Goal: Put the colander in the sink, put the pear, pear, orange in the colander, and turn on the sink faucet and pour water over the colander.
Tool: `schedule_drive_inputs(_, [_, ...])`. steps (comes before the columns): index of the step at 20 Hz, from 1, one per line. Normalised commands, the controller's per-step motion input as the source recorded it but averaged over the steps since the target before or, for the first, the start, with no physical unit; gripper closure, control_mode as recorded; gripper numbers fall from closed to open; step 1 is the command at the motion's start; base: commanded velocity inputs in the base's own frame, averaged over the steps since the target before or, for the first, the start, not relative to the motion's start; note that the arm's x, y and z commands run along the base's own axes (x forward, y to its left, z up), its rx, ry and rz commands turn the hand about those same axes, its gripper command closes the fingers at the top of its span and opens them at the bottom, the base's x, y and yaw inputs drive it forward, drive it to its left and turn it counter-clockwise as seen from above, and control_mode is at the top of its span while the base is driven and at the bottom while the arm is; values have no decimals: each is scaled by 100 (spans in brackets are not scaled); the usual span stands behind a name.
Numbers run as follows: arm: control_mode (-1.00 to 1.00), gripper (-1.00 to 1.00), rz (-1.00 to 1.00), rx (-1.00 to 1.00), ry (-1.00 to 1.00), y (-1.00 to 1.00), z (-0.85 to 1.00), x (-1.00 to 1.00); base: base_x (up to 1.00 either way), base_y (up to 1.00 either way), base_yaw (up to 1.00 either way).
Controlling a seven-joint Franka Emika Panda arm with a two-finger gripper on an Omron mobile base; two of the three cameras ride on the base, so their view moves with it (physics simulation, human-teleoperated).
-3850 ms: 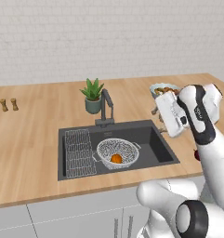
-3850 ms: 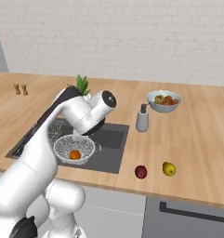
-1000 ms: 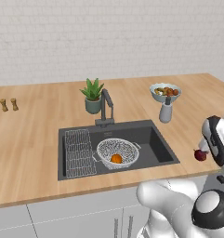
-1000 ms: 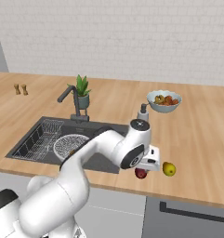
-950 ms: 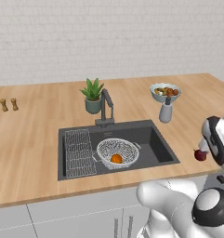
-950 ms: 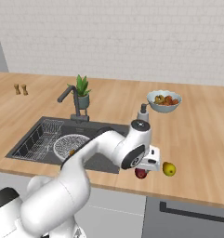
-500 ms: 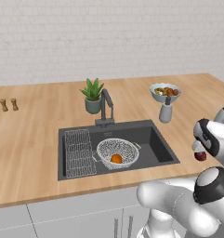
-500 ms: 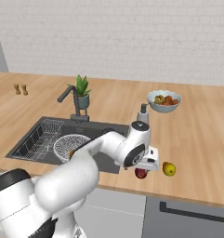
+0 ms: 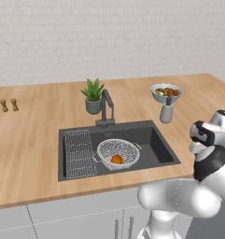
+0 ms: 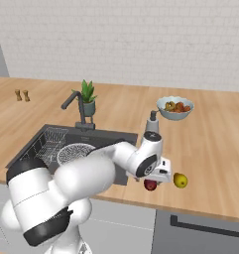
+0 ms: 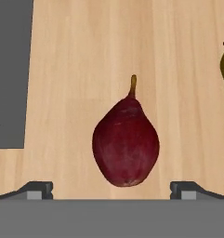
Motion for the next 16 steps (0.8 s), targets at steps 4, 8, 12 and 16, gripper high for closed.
schedule_drive_inputs(4, [-100,-100,0,0,0,-10,-27,14,0,0,0])
schedule_drive_inputs(8, [-100,-100,0,0,0,-1,-22,9,0,0,0])
schedule_drive_inputs(12, [-100,-100,0,0,0,-1,-25,6,0,0,0])
schedule_drive_inputs(16, [-100,-100,0,0,0,0,-26,5,0,0,0])
